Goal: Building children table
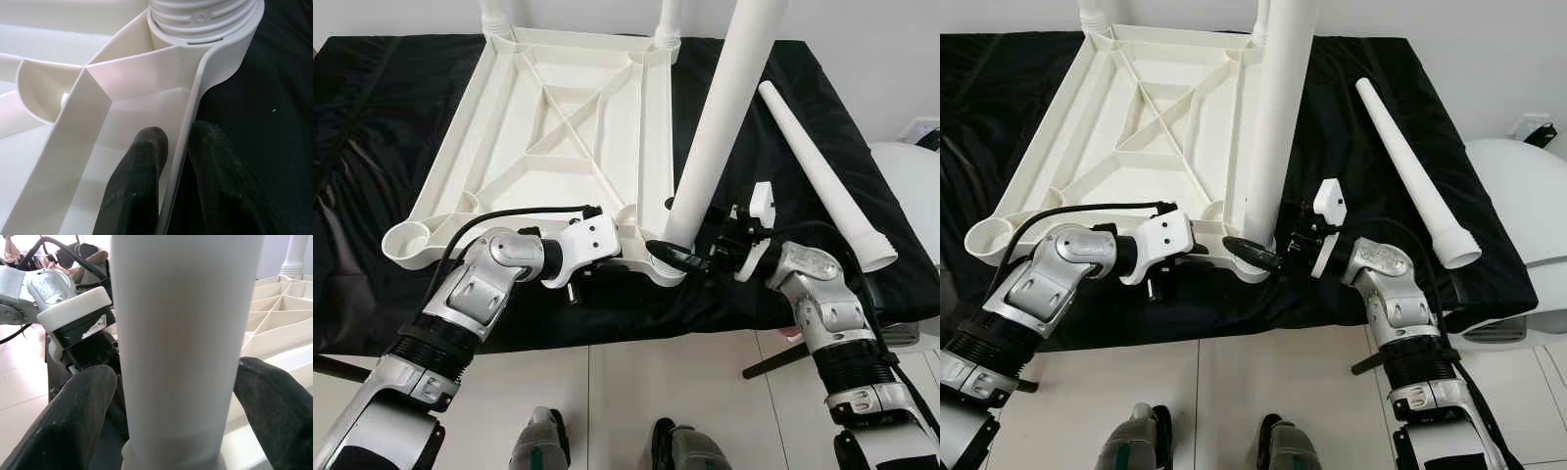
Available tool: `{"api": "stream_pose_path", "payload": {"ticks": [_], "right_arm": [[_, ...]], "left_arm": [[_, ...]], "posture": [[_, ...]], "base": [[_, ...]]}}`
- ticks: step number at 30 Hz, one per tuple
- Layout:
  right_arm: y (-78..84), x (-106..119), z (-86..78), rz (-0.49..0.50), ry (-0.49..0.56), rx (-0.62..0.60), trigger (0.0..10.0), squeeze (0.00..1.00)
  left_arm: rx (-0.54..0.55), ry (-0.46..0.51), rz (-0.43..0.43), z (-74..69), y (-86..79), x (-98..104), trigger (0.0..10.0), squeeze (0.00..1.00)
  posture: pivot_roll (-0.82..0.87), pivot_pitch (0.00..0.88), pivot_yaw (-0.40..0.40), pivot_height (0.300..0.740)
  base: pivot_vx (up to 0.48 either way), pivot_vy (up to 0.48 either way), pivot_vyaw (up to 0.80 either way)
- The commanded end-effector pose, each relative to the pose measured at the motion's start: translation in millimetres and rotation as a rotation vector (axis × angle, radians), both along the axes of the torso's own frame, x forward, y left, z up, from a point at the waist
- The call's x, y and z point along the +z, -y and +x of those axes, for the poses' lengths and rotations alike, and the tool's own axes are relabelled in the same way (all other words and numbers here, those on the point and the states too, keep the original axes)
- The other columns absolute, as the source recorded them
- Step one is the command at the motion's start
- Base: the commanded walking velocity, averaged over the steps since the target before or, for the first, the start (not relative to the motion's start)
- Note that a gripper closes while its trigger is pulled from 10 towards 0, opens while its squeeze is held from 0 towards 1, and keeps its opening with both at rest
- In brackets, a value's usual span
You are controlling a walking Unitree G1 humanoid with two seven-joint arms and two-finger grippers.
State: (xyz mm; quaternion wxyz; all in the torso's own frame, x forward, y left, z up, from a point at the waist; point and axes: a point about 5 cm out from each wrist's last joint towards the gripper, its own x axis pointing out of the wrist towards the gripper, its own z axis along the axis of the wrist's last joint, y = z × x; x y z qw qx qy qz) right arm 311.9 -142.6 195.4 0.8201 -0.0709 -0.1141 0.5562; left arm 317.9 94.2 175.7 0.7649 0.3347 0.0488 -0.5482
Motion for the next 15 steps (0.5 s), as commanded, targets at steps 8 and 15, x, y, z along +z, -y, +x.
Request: {"api": "stream_pose_path", "payload": {"ticks": [8,15], "right_arm": [[-4.9,-2.3,2.7,-0.008,0.002,0.036,10.0,0.0],[-6.1,-1.3,3.9,-0.007,0.006,0.049,3.6,0.0]], "left_arm": [[-0.013,0.037,0.007,-3.2,0.1,6.1,10.0,0.0],[-0.012,0.038,0.008,-2.9,-0.4,6.5,10.0,0.0]], "posture": [[0.11,0.188,0.016,0.74],[0.11,0.191,0.014,0.74]], "base": [[0.0,0.0,0.0],[0.0,0.0,0.0]]}}
